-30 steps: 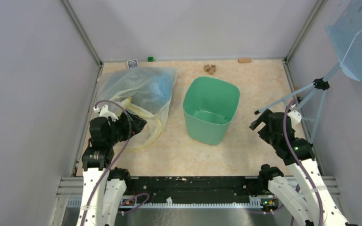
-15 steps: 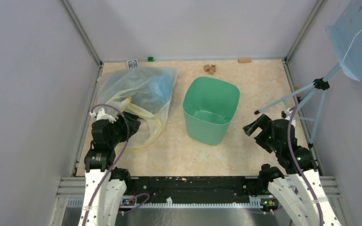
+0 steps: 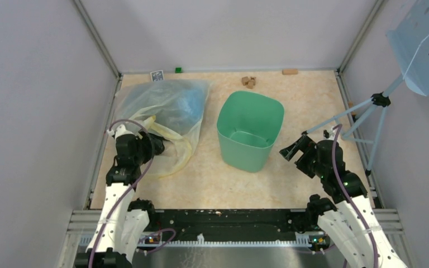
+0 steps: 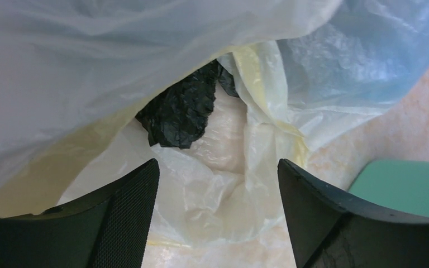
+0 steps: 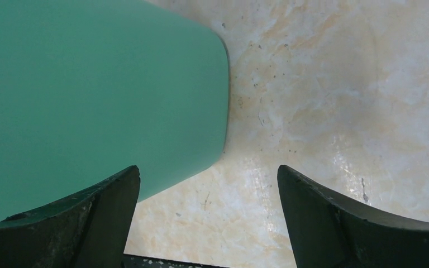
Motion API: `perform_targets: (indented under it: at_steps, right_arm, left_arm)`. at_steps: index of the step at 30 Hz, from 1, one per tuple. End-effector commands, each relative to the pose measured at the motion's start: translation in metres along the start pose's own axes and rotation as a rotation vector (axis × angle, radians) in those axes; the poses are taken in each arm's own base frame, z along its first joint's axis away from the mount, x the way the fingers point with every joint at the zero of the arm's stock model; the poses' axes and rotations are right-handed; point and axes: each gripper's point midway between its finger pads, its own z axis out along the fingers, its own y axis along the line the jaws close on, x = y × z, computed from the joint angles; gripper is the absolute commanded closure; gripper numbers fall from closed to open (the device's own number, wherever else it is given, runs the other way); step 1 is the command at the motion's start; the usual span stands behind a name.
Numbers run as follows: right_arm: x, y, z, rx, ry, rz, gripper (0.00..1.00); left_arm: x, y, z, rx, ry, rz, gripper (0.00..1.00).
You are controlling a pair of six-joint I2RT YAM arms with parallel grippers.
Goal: Put the trash bags into the trash bin
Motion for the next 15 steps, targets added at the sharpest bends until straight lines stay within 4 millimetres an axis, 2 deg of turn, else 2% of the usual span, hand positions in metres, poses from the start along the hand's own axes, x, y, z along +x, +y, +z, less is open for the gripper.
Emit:
perform_targets:
  at_steps: [1, 4, 7, 11, 13, 15]
  right_arm:
    - [-0.007, 0.008, 0.007, -0.03, -0.023, -0.034, 0.08]
    - [0.006, 0.002, 0.012, -0.024, 0.027, -0.019, 0.09]
    - [0.023, 0.001, 0.018, -0.069, 0.085, -0.022, 0.1]
    - [0.036, -0.003, 0.022, -0.112, 0.104, -0.028, 0.1]
    - [0.04, 0.001, 0.023, -0.159, 0.106, -0.037, 0.1]
    - [0.043, 0.004, 0.025, -0.195, 0.109, -0.04, 0.1]
  left_arm:
    - [-0.005, 0.007, 0.022, -0.045, -0.076, -0.026, 0.15]
    - [-0.005, 0.013, 0.035, -0.077, -0.085, -0.031, 0.16]
    - [-0.004, 0.018, 0.046, -0.109, -0.081, -0.021, 0.23]
    - [-0.005, 0.026, 0.059, -0.147, -0.091, 0.001, 0.32]
    - [0.0, 0.023, 0.065, -0.141, -0.087, 0.036, 0.43]
    - [-0.003, 0.021, 0.071, -0.138, -0.096, 0.047, 0.59]
